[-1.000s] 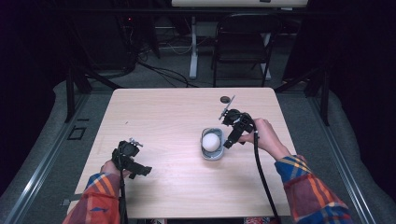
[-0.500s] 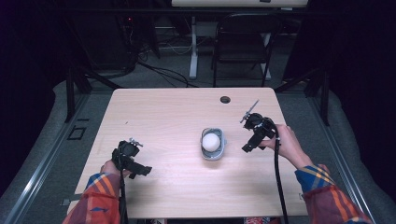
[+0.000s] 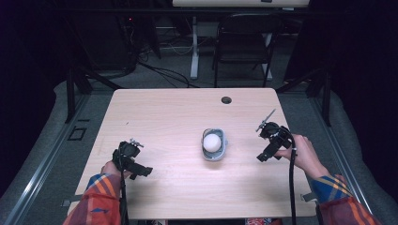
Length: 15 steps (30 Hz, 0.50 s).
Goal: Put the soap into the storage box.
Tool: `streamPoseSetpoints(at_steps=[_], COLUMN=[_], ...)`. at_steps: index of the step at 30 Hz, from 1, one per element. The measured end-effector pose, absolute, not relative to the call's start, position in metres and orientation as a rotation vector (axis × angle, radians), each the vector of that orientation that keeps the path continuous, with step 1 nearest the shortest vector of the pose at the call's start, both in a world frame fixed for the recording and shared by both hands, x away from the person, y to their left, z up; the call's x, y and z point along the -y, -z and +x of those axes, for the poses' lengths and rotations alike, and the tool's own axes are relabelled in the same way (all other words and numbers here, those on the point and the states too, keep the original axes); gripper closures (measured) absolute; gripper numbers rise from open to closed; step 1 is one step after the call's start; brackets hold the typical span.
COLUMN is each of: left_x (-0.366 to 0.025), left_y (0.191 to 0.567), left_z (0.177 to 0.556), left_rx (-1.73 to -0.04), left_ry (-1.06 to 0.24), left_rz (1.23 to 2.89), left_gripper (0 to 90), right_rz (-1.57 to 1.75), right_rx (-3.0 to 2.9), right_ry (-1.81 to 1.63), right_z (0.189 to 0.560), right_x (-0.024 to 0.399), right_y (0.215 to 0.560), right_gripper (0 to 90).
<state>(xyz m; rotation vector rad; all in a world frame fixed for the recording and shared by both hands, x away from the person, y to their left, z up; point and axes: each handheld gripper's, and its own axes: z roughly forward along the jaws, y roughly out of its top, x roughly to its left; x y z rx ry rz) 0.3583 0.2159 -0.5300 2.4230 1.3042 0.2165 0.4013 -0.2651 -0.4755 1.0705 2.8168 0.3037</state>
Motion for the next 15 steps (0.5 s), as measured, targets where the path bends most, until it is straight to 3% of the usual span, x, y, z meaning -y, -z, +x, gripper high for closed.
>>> streamPoseSetpoints(at_steps=[15], left_x=[-0.216], left_y=[0.530], left_z=[0.358], left_rx=[-1.307], left_ry=[-0.216], left_rz=[2.421], left_gripper=[0.0], right_rz=[1.099], right_rx=[-2.849], right_ry=[-0.204], right_z=[0.376], right_x=[0.286], right_y=[0.505], right_gripper=[0.0])
